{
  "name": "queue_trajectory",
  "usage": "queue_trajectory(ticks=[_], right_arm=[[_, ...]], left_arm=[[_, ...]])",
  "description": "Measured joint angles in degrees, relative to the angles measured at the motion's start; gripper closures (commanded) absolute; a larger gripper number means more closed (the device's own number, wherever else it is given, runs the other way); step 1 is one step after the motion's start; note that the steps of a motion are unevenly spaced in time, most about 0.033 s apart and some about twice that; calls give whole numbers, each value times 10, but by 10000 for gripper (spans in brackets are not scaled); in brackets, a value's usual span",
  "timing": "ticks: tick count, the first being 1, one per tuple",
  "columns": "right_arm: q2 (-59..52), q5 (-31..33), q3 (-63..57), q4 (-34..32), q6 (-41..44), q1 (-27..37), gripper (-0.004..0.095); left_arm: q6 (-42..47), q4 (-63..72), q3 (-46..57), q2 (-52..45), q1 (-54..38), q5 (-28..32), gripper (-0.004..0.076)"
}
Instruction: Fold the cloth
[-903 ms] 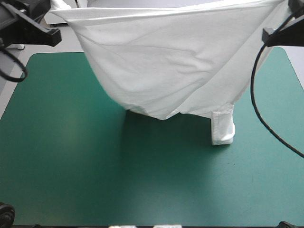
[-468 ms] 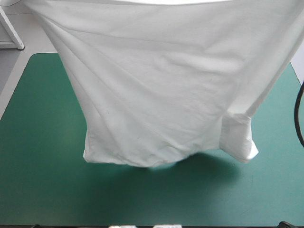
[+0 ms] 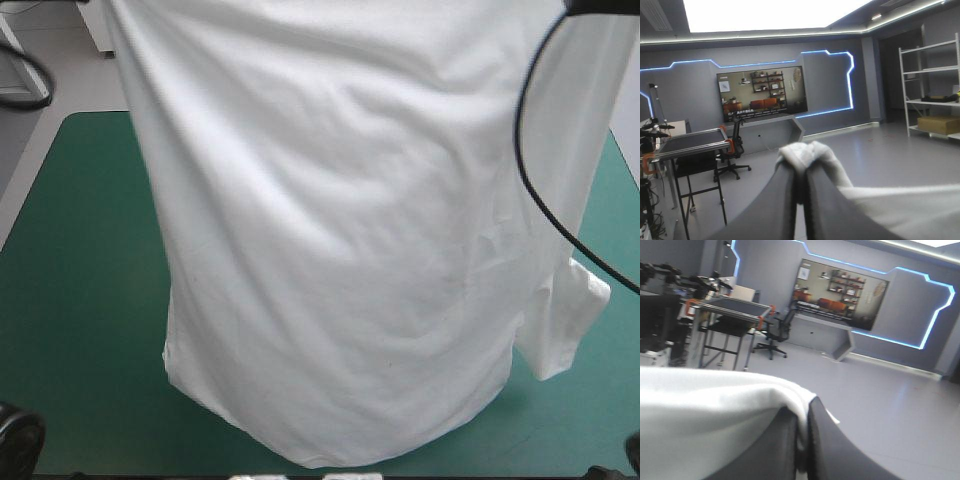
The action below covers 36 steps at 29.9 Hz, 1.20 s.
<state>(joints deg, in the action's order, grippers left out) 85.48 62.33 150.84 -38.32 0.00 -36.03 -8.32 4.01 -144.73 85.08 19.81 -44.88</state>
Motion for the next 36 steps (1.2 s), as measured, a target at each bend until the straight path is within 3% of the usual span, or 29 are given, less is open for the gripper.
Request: queue_trajectory(ticks=[4, 8, 12, 17, 21, 28, 36], right_arm=[[67, -111, -8, -70, 50, 11, 921], [107, -242, -9, -91, 113, 65, 921], [120, -308, -9, -85, 167, 136, 921], [121, -329, -9, -7, 164, 202, 921], [135, -290, -9, 82, 137, 237, 921], [231, -94, -13, 253, 102, 305, 925], [353, 59, -20, 405, 43, 370, 925]], left_arm=[[9, -40, 7, 85, 0, 103, 733], [10, -44, 10, 138, 0, 224, 733], [12, -45, 10, 163, 0, 340, 733], [-1, -51, 0, 174, 0, 386, 733], [-25, -54, -2, 190, -4, 368, 733], [12, -51, -2, 255, -40, 166, 733], [55, -45, -1, 371, -43, 49, 733]])
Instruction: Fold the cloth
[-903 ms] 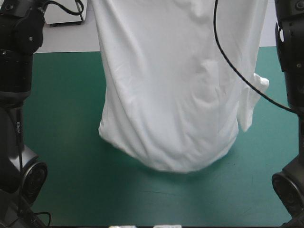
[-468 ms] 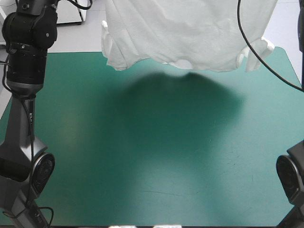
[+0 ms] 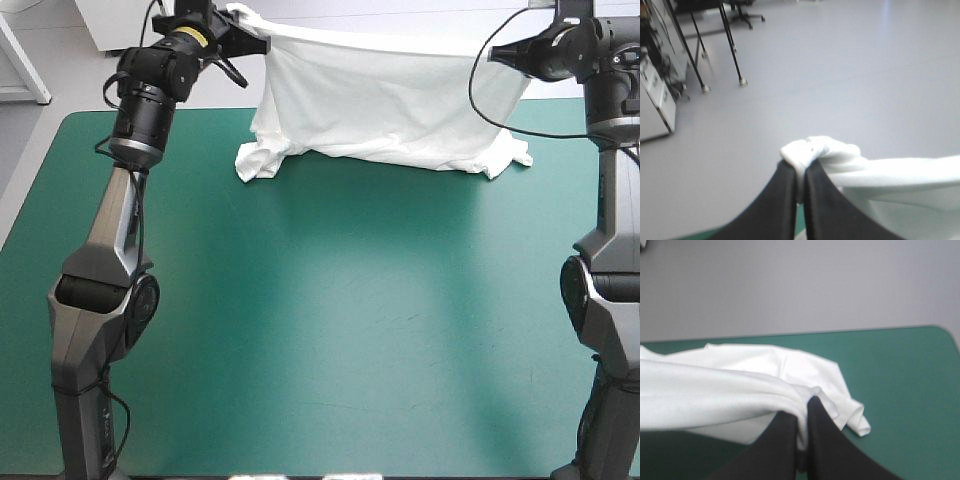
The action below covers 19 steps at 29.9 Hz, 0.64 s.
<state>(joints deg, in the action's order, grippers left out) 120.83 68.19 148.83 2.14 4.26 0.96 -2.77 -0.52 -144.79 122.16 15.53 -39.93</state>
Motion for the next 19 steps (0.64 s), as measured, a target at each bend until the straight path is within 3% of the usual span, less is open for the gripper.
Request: queue_trajectory(ticks=[3, 9, 14, 19], right_arm=[[27, 36, 0, 49, -19, 13, 925], [38, 38, -36, 103, -43, 20, 925], [4, 37, -160, 122, -43, 20, 923], [-45, 37, -300, 123, -43, 20, 923]], left_arm=[[31, 0, 0, 34, 0, -47, 733], [42, -1, 6, 57, 0, -181, 733], [47, -36, 10, 56, 1, -270, 733], [47, -44, 13, 56, 1, -316, 733]])
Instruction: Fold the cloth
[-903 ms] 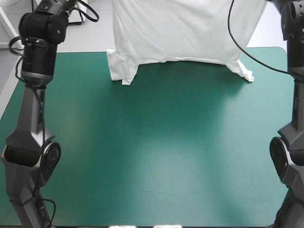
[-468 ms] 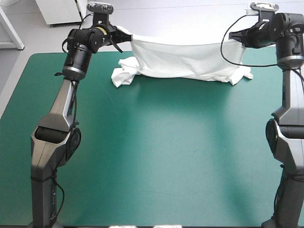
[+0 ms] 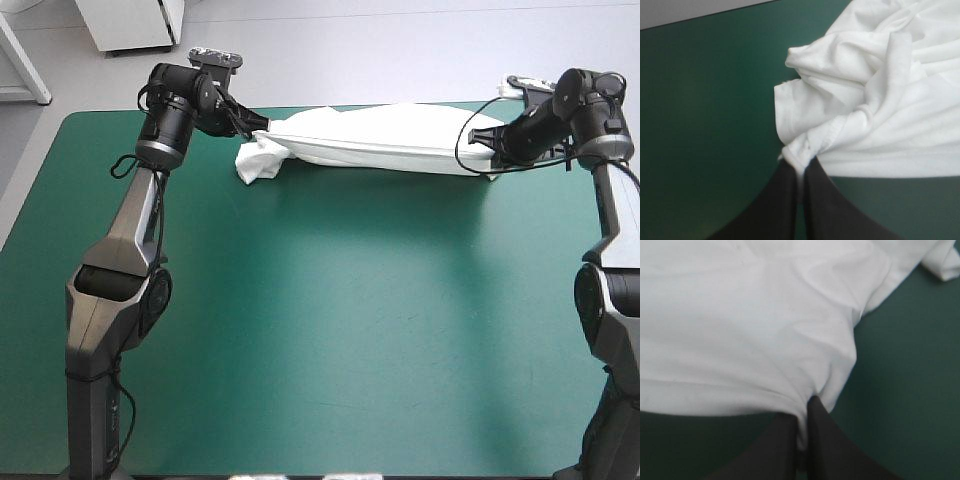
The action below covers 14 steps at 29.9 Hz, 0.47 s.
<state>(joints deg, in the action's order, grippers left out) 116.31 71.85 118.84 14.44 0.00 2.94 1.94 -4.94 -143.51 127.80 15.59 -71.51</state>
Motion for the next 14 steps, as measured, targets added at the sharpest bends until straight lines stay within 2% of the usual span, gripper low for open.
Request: queue_trajectory(ticks=[5, 8, 14], right_arm=[[-68, -26, -127, -12, -6, -16, 923], [-116, -57, -222, -27, -7, -32, 923], [-219, -126, -426, -41, -9, -62, 923]], left_arm=[[7, -1, 69, -19, 0, -2, 733], [18, -2, 181, -65, 0, 13, 733], [49, 5, 527, -236, 0, 166, 733]])
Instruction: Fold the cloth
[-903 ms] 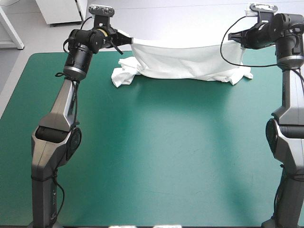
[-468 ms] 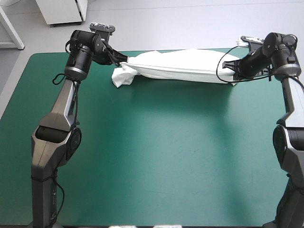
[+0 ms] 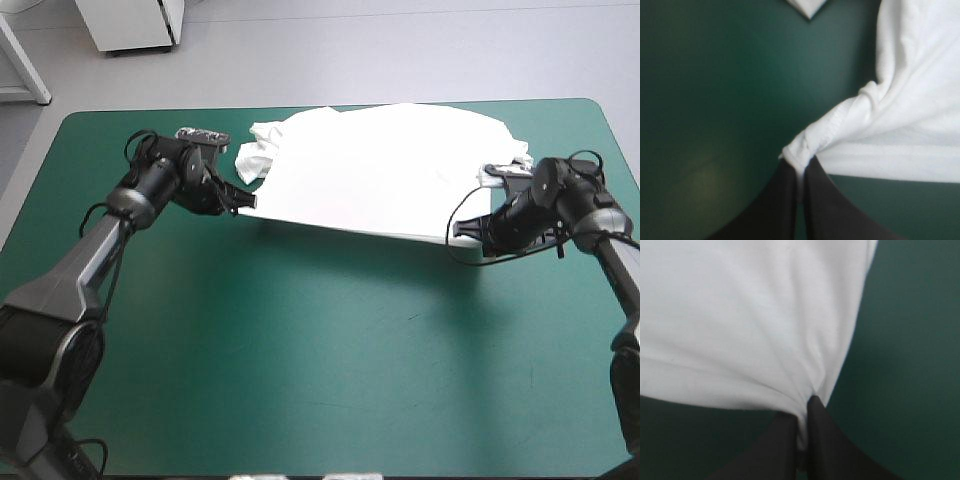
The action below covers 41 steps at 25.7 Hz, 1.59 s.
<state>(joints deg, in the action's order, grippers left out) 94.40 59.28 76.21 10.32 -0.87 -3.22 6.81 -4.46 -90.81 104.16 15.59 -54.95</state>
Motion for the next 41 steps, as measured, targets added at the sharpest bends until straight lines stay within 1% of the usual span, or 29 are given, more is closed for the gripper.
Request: queue_trajectory(ticks=[3, 4, 5, 6, 11, 13, 14, 15, 16, 17, 18, 21, 26, 33, 35, 37, 39, 41], right_arm=[[-46, -9, -77, -4, 0, -8, 923], [-59, -10, -96, -5, 0, -10, 923], [-93, -11, -143, -8, 2, -15, 923], [-111, -11, -165, -9, 4, -17, 923], [-206, -3, -255, -9, 9, -18, 923], [-258, 15, -300, -10, 20, -18, 923], [-294, 28, -324, -7, 29, -19, 923], [-312, 35, -337, -4, 32, -19, 923], [-341, 47, -358, 4, 36, -19, 923], [-357, 55, -368, 8, 37, -19, 923], [-381, 75, -384, 11, 42, -19, 923], [-437, 101, -413, 16, 57, -19, 923], [-485, 108, -423, 39, 75, -19, 923], [-518, 110, -440, 49, 84, -19, 919], [-518, 110, -448, 49, 84, -19, 886], [-518, 111, -452, 49, 83, -19, 793], [-518, 111, -452, 50, 78, -19, 646], [-519, 111, -452, 50, 72, -19, 483]], left_arm=[[3, 17, 127, -84, 0, 49, 733], [3, 22, 153, -102, 0, 54, 733], [1, 33, 208, -140, 0, 61, 733], [0, 40, 228, -156, 0, 63, 733], [-14, 86, 349, -233, 0, 65, 733], [-17, 104, 412, -288, 0, 59, 733], [-12, 111, 450, -331, 0, 47, 733], [-7, 113, 465, -354, 0, 41, 733], [2, 117, 496, -399, 0, 23, 733], [5, 120, 510, -416, 0, 13, 733], [8, 128, 532, -455, 0, -7, 733], [10, 148, 568, -517, 0, -45, 733], [10, 166, 598, -561, 0, -82, 733], [10, 182, 627, -600, 0, -97, 732], [10, 182, 628, -604, 0, -97, 724], [10, 182, 629, -604, 0, -99, 682], [10, 182, 629, -604, 0, -99, 612], [10, 184, 629, -604, 0, -99, 501]])
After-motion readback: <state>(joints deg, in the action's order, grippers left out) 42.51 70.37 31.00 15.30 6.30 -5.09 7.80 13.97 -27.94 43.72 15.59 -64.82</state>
